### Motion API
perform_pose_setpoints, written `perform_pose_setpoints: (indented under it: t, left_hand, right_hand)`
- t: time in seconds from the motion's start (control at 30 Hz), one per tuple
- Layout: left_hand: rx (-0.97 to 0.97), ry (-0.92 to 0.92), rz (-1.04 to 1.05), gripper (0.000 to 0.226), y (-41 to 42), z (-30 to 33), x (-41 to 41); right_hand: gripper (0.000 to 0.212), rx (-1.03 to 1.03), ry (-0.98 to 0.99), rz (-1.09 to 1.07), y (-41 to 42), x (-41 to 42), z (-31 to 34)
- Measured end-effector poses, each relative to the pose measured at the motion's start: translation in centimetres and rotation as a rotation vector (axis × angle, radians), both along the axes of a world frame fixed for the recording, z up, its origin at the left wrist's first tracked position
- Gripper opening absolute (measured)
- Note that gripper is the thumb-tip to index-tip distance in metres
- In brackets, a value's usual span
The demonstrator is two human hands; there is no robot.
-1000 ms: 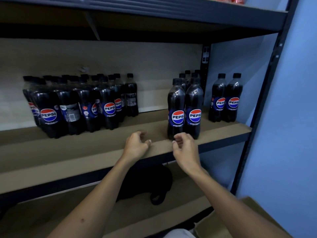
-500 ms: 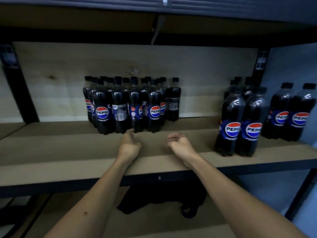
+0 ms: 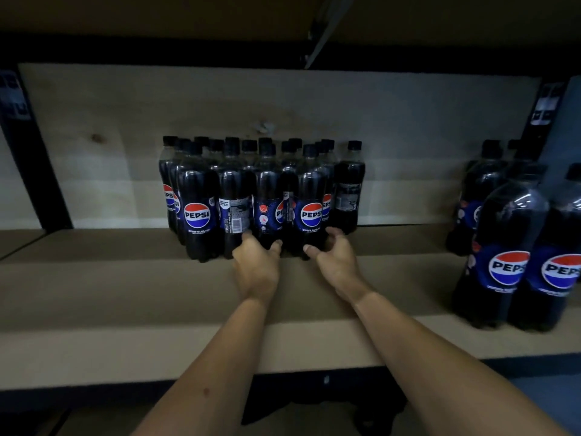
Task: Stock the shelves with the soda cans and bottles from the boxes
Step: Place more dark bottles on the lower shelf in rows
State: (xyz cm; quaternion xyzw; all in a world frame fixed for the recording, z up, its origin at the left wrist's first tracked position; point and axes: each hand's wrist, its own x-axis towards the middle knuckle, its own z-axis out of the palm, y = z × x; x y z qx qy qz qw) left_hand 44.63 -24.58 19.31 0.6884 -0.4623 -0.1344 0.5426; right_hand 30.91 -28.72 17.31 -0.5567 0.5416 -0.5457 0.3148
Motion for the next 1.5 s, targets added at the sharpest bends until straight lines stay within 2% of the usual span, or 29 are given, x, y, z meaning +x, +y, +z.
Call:
perform_pose_setpoints:
  t: [0.1,0.27,0.4,0.57,0.67,0.8,0.87,0.93,1.0,1.07,1.13,1.3,1.4,1.5]
  left_hand:
    - [0.043,-0.100,0.069,0.052,-0.5,0.2,-0.7]
    - [0.081,-0.197,0.134,0.054,-0.8,0.2,-0.8]
    - [0.092,-0.213,0.161,0.061,-1.1,0.5,-1.1]
    - [0.082,-0.191,0.148,0.057,-1.2,0.5,-1.0]
    - [0.060,-0.144,0.073,0.052,-1.0,0.2,-0.6]
    - [-0.022,-0.023,-0.108,0.040,-0.3,-0.4,0.2]
    - [-0.037,0.035,-0.213,0.034,0.4,-0.6,0.2]
    - [-0.058,0.106,-0.335,0.042,0.9,-0.9,0.3]
    - [-0.061,0.126,-0.396,0.041,1.4,-1.2,0.4]
    - [-0.072,0.180,-0.381,0.040,1.7,-1.2,0.5]
    - [-0.075,0.227,-0.355,0.050,1.9,-1.1,0.5]
    - [-0.022,0.085,-0.373,0.077,2.4,-1.2,0.2]
    - [-0.014,0.026,-0.352,0.065,1.9,-1.5,0.2]
    - [-0.023,0.064,-0.382,0.057,1.8,-1.5,0.3]
  right_hand:
    - [0.070,-0.025,0.035,0.013,-1.2,0.4,0.1]
    - [0.062,-0.059,0.016,0.053,-1.8,0.6,0.3]
    - [0.062,-0.049,-0.007,0.044,-1.5,0.5,0.2]
    - [0.059,-0.059,-0.018,0.027,-0.9,0.0,0.0]
    - [0.057,-0.081,-0.018,0.011,-0.4,-0.3,-0.2]
    - [0.066,-0.078,-0.039,0.005,0.8,-1.0,-0.5]
    - [0.062,-0.082,-0.031,0.018,1.6,-1.4,-0.7]
    - [0.059,-0.082,-0.021,0.020,2.4,-1.9,-0.6]
    - [0.058,-0.085,-0.025,0.011,3.1,-2.2,-0.5]
    - [0.059,-0.075,-0.043,0.003,3.7,-2.6,-0.4]
    - [0.060,-0.059,-0.059,-0.001,4.3,-2.8,-0.3]
    - [0.062,-0.040,-0.035,-0.026,5.2,-2.9,-0.1]
    - [0.062,-0.036,-0.027,-0.045,5.4,-2.8,0.0]
    - [0.060,-0.028,-0.022,-0.067,5.3,-2.7,0.0]
